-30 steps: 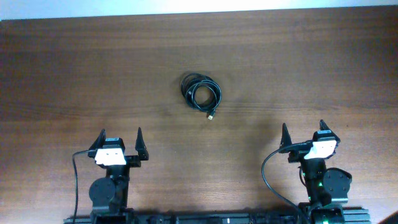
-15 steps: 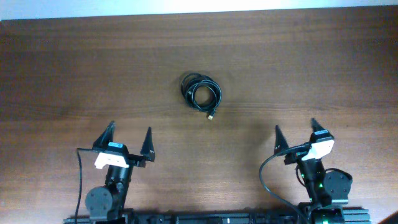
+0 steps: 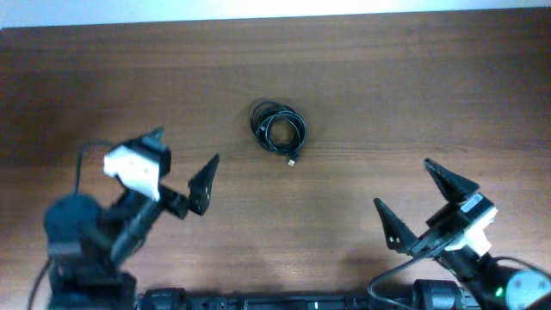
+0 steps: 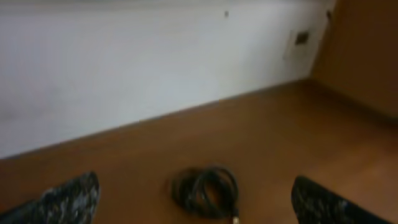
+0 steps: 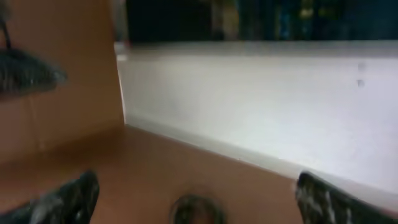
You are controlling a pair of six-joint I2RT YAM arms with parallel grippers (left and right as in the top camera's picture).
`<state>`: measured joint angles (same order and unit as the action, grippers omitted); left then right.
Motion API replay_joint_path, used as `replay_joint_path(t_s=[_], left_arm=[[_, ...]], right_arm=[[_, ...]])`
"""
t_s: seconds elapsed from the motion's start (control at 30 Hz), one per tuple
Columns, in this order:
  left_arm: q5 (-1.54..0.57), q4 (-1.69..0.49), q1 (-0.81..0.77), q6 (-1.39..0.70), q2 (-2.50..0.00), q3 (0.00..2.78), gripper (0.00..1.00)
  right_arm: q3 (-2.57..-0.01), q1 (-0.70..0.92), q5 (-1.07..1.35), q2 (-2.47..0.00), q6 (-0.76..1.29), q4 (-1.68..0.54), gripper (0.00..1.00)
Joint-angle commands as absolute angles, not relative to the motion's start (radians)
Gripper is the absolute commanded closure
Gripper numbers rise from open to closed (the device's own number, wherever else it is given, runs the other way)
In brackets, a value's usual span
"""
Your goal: Untangle cables
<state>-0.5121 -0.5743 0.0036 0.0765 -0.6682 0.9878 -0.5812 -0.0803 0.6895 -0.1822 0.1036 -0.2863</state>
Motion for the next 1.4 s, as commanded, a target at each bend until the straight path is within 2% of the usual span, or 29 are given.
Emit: replay_joint_path(t_s=[0.0,0.13,0.2,0.27,0.37,0.4,0.43,0.53,0.6,0.63,0.7,0.83,0.87,0.9,1.0,1.07,1.13,1.17,1.2,1.3,1.37], left_arm=[[-0.588,-0.826,0.009,0.13,-0.948,1.282,0.01],[-0.617,-1.116,-0.008,0.129,-1.298,1.55,0.01],[-0.654,-1.113,-0.011,0.115,-1.374,1.557,0.01],[-0.746,-1.116,-0.011,0.034,-1.498,1.557,0.01],[-0.839,-1.105,-0.019,0.03,-1.635,1.557,0.01],[-0.85,-1.098,-0.036,0.013,-1.715,1.557,0.01],[-0.85,-1.097,-0.056,-0.001,-1.769,1.557,0.01],[-0.83,-1.01,-0.122,0.023,-1.903,1.557,0.01],[-0.76,-0.91,-0.16,0.033,-1.959,1.557,0.01],[-0.677,-0.879,-0.173,0.004,-1.973,1.557,0.01],[-0.535,-0.83,-0.197,-0.033,-1.988,1.557,0.01],[-0.431,-0.764,-0.266,-0.034,-2.006,1.557,0.03],[-0.422,-0.764,-0.28,-0.034,-2.012,1.557,0.14],[-0.422,-0.764,-0.296,-0.034,-2.02,1.557,0.25],[-0.422,-0.764,-0.315,-0.034,-2.031,1.557,0.32],[-0.421,-0.763,-0.316,-0.034,-2.033,1.557,0.47],[-0.422,-0.764,-0.315,-0.034,-2.033,1.557,0.73],[-0.426,-0.764,-0.315,-0.034,-2.032,1.557,0.91],[-0.455,-0.769,-0.315,-0.035,-2.026,1.564,1.0],[-0.712,-0.801,-0.308,-0.035,-1.948,1.638,1.0],[-0.73,-0.802,-0.309,-0.062,-1.885,1.656,1.0]], right_arm=[[-0.823,-0.087,0.681,-0.424,-0.064,-0.519,0.02],[-1.114,-0.086,0.785,-0.769,-0.096,-0.829,0.02],[-1.168,-0.086,0.918,-0.862,-0.046,-0.878,0.02],[-1.181,-0.085,1.134,-0.984,0.095,-0.989,0.01],[-1.181,-0.073,1.166,-1.129,0.078,-1.028,0.0],[-1.181,-0.024,1.095,-1.198,0.064,-1.06,0.0],[-1.181,0.028,0.967,-1.244,0.079,-1.072,0.05],[-1.181,0.183,0.638,-1.366,0.3,-1.082,0.08],[-1.181,0.267,0.631,-1.446,0.3,-1.078,0.15],[-1.181,0.295,0.63,-1.469,0.293,-1.078,0.22],[-1.181,0.327,0.616,-1.492,0.293,-1.073,0.3],[-1.181,0.327,0.616,-1.492,0.295,-1.063,0.28],[-1.181,0.327,0.616,-1.492,0.297,-1.063,0.04],[-1.181,0.327,0.615,-1.493,0.297,-1.054,0.02],[-1.181,0.327,0.616,-1.493,0.297,-1.032,0.02],[-1.181,0.327,0.616,-1.493,0.297,-1.033,0.02],[-1.181,0.327,0.616,-1.493,0.297,-1.033,0.02],[-1.181,0.327,0.616,-1.493,0.297,-1.033,0.02],[-1.181,0.327,0.616,-1.493,0.297,-1.034,0.02],[-1.181,0.327,0.622,-1.493,0.297,-1.036,0.02],[-1.181,0.327,0.643,-1.493,0.297,-1.036,0.01]])
